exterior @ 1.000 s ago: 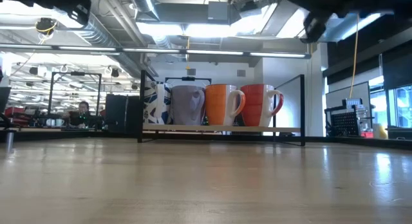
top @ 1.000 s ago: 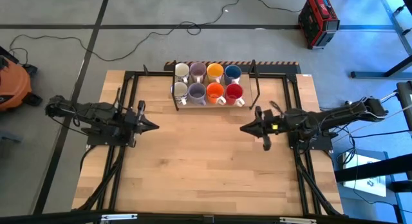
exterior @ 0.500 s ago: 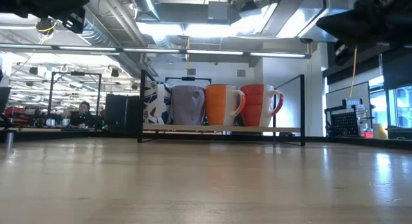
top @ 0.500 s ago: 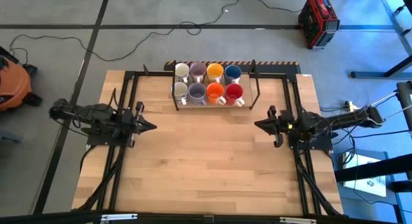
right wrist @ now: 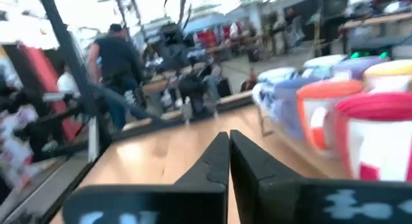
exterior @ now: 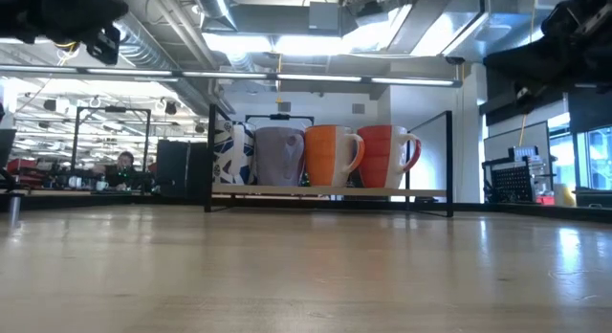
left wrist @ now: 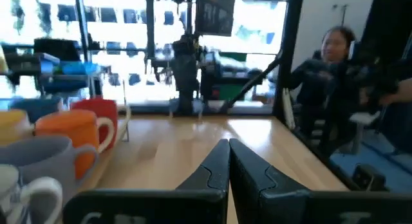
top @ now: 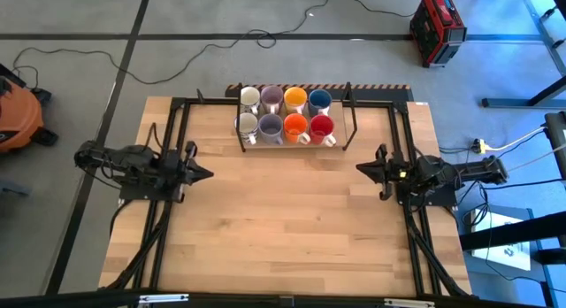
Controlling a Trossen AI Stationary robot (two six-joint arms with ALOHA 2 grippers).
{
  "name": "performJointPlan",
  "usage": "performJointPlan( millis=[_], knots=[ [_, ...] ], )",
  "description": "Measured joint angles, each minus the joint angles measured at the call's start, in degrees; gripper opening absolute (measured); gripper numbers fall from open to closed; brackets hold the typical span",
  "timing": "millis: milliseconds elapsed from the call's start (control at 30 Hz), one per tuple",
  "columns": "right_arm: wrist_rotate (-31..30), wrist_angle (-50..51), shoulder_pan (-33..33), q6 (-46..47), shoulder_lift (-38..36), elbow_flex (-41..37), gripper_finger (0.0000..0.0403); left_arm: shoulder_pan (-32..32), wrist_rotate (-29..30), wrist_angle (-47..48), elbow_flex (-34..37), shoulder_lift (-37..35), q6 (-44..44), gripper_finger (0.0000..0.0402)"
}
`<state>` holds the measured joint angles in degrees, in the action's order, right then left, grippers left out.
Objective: Place coffee mugs
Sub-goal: Return to Home Position
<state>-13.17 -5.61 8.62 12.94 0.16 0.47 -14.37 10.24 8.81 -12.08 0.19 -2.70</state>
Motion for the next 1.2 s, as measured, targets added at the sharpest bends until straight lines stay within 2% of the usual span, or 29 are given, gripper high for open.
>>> performJointPlan(
  millis=[100,233,467,600,733,967,1200],
  knots=[
    [-1.7,-0.6,0.0,-0.1,-0.1,0.0,0.0003,0.0,-3.7,-2.4,-0.2,-0.1,0.4,0.0],
    [-0.8,-0.6,0.0,-1.6,-0.1,0.0,0.0003,0.0,-8.3,-2.1,-0.1,0.0,0.4,0.0],
    [-2.4,-0.7,0.0,-3.5,-0.1,0.0,0.0003,0.0,-7.7,-14.9,7.5,0.0,0.5,0.0],
    [-1.9,-1.6,0.0,-4.3,-0.1,0.0,0.0003,0.7,-7.0,-18.0,10.9,0.0,-0.8,0.0],
    [1.2,-0.3,0.0,-4.2,0.0,-0.1,0.0003,1.7,-8.0,-15.3,11.6,0.0,-2.8,0.0],
    [9.5,3.0,0.0,-3.9,0.0,-0.1,0.0003,2.3,-8.2,-16.0,11.6,0.0,-2.9,0.0],
    [9.8,3.8,0.0,-3.7,0.0,-0.1,0.0003,2.3,-8.0,-15.8,11.6,0.0,-3.1,0.0]
  ],
)
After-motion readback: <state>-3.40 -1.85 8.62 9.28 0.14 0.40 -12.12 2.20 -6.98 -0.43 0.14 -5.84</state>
